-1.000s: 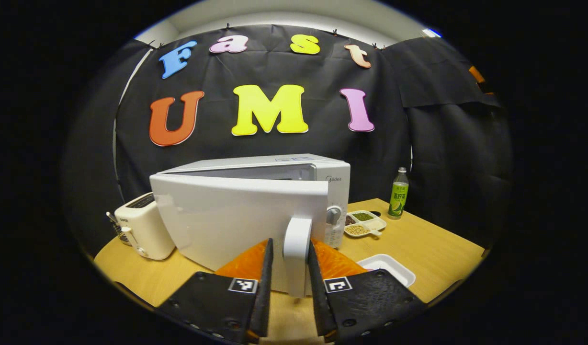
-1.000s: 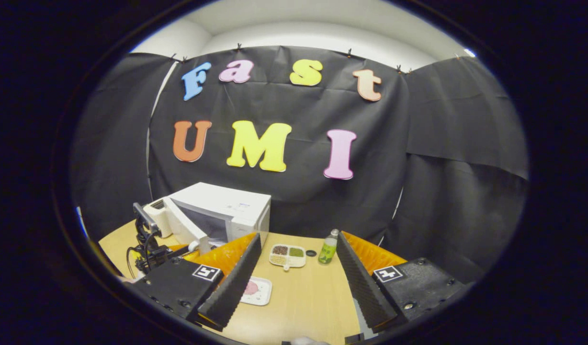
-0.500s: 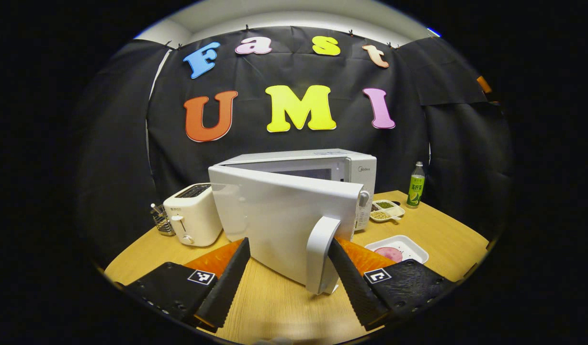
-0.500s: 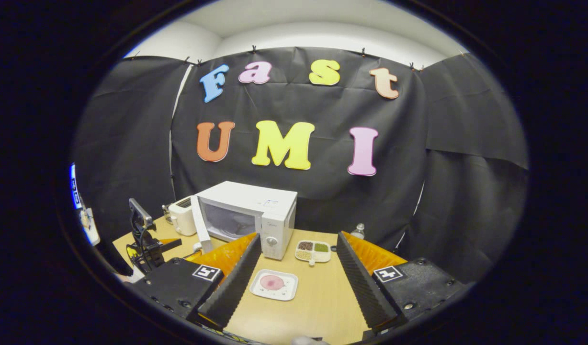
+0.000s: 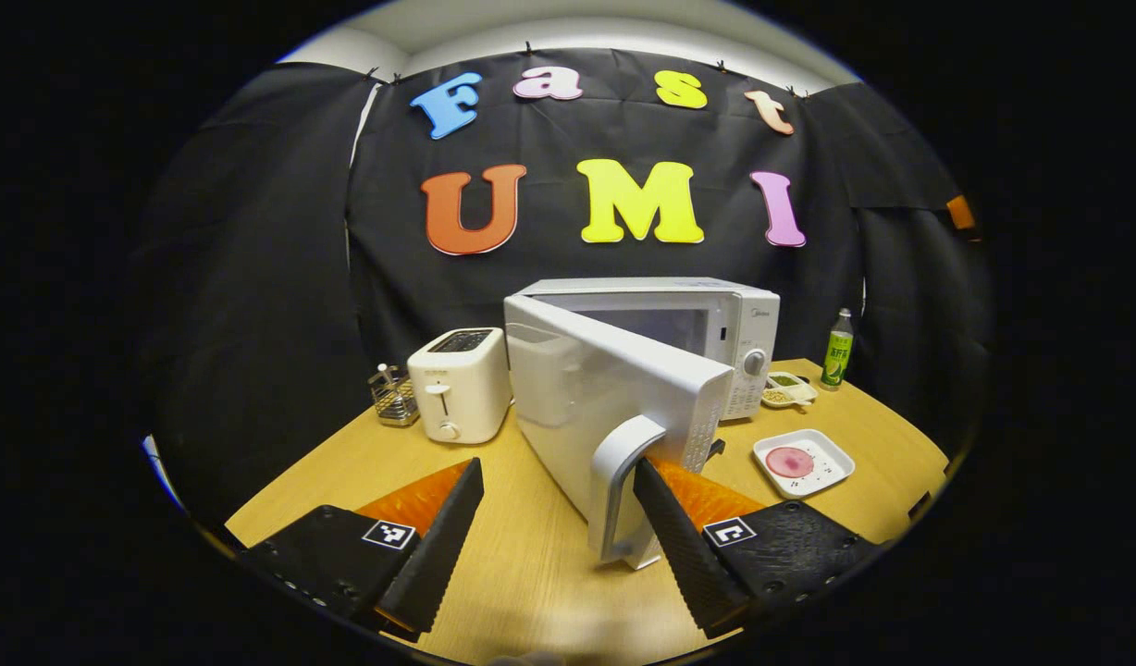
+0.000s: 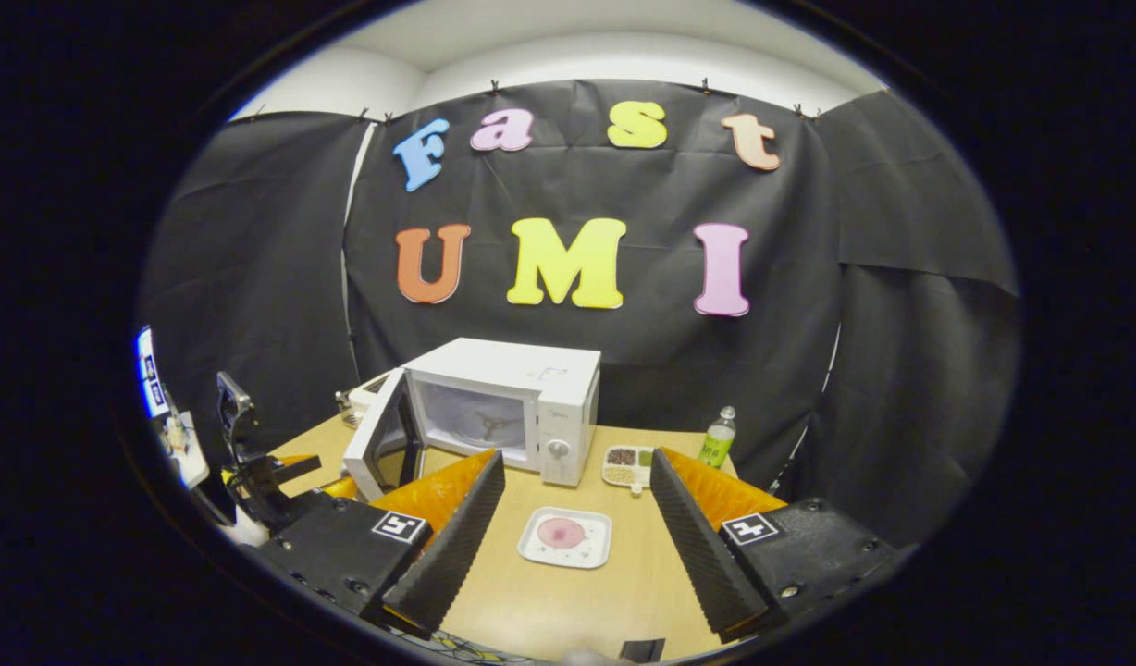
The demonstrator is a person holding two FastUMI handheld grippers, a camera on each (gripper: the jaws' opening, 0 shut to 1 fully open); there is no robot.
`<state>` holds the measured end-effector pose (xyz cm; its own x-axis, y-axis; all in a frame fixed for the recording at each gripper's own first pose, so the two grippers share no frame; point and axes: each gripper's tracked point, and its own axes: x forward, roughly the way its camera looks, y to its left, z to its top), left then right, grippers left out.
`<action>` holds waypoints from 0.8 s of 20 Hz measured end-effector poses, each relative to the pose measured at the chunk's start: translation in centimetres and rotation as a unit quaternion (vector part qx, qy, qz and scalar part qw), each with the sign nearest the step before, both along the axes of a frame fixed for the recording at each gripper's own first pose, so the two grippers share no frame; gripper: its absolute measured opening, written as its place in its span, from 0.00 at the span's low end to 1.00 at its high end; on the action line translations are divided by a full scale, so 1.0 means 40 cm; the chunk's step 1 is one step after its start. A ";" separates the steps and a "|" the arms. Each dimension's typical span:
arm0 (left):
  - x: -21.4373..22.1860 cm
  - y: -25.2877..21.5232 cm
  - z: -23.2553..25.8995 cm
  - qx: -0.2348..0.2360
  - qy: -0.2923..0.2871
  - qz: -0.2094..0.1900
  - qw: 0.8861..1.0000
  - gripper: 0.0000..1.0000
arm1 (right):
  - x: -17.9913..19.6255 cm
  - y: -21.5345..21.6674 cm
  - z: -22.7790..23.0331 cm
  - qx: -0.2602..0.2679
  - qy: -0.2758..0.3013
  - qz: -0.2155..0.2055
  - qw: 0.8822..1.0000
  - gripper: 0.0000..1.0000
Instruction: Open the microwave oven with the left hand, put the food in, and close the microwave oven.
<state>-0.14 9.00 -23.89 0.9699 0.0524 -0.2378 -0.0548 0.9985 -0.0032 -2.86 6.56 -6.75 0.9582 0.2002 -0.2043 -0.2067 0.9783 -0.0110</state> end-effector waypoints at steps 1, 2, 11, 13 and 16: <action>-0.014 0.033 -0.003 -0.005 0.002 0.013 1.000 0.97 | -0.002 0.013 -0.007 0.001 0.004 0.004 1.000 0.97; -0.024 0.064 -0.008 -0.012 0.005 0.025 1.000 0.97 | -0.004 0.027 -0.014 0.004 0.007 0.008 1.000 1.00; -0.121 0.286 0.003 0.003 0.005 0.109 0.994 0.97 | 0.019 0.087 -0.056 0.012 0.026 0.028 0.999 1.00; -0.143 0.293 0.013 0.005 0.006 0.110 0.994 0.97 | 0.036 0.095 -0.070 0.020 0.034 0.034 0.999 1.00; -0.163 0.267 0.055 0.007 -0.007 0.102 0.995 0.97 | 0.077 0.074 -0.110 0.018 0.049 0.031 0.998 0.96</action>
<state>-6.66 19.68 -21.69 0.9423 0.2510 -0.2215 -0.2555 0.9668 0.0082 0.24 9.52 -11.14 0.9192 0.2675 -0.2890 -0.2657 0.9629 0.0464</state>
